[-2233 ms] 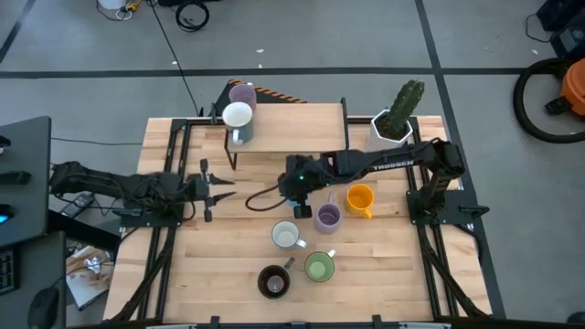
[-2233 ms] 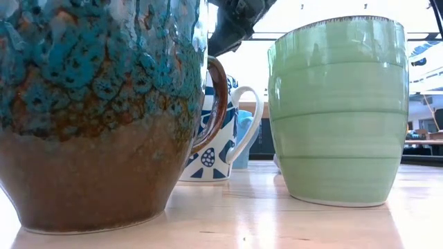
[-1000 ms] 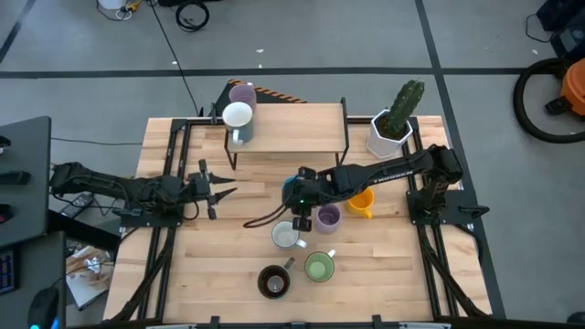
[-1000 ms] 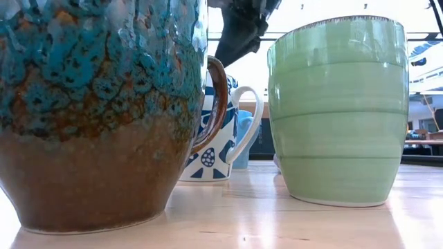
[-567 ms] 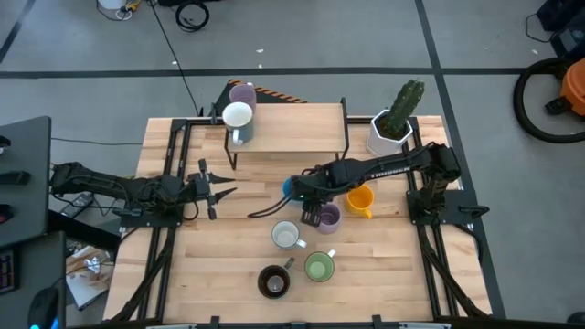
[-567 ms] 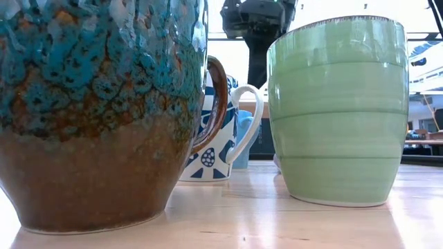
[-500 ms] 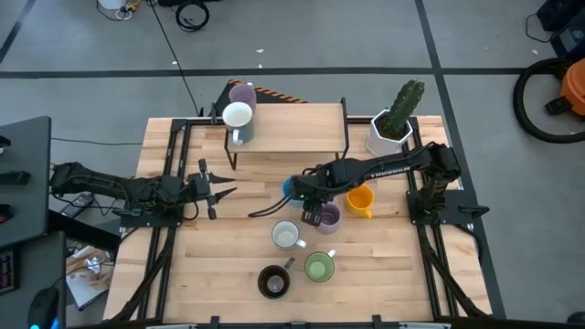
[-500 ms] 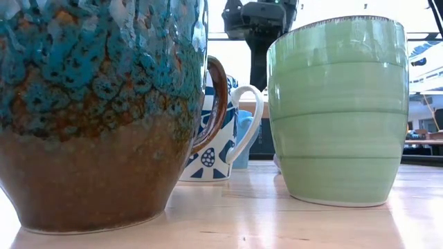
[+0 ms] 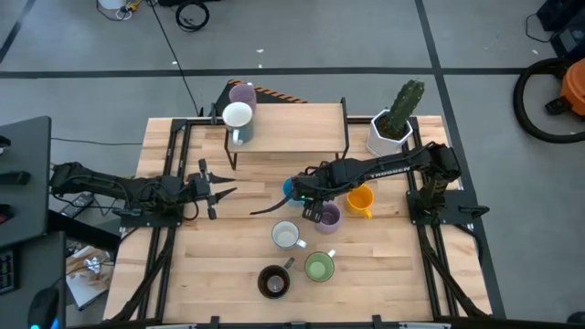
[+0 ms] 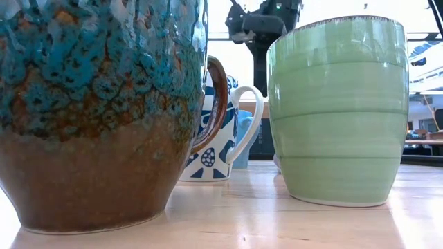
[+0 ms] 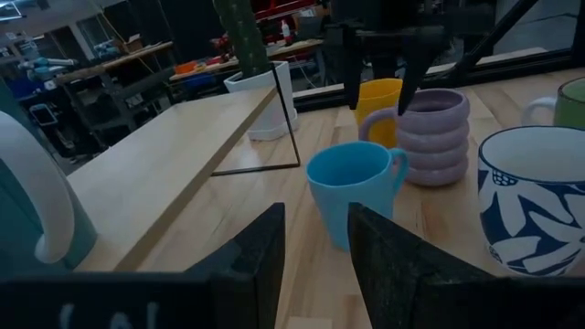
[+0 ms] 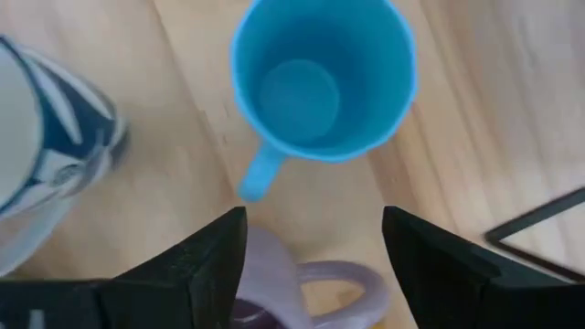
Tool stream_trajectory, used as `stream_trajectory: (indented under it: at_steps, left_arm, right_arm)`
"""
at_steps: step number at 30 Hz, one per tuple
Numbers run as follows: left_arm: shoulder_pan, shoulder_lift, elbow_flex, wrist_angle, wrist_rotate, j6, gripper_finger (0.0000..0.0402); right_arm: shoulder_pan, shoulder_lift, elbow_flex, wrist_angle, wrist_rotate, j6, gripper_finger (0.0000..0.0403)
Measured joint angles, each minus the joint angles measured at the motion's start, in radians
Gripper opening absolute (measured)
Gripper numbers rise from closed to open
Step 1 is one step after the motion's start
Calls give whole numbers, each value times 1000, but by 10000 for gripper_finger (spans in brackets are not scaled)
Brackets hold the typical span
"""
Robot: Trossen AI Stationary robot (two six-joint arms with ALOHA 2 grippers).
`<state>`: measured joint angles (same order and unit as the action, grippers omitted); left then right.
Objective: Place coffee mugs
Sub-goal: Put the blue mug on the shelf
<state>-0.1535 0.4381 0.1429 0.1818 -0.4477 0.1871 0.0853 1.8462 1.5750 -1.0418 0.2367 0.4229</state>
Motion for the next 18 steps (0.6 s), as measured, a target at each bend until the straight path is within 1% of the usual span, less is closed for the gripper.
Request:
stream_trajectory:
  at_steps: [9,18]
  left_arm:
    - [0,0,0,-18,0,-1,128]
    - [0,0,0,-18,0,-1,128]
  right_arm:
    - [-5,2,-40,-19,-1,5,272]
    - [-4,2,-40,-52,-26,83,271]
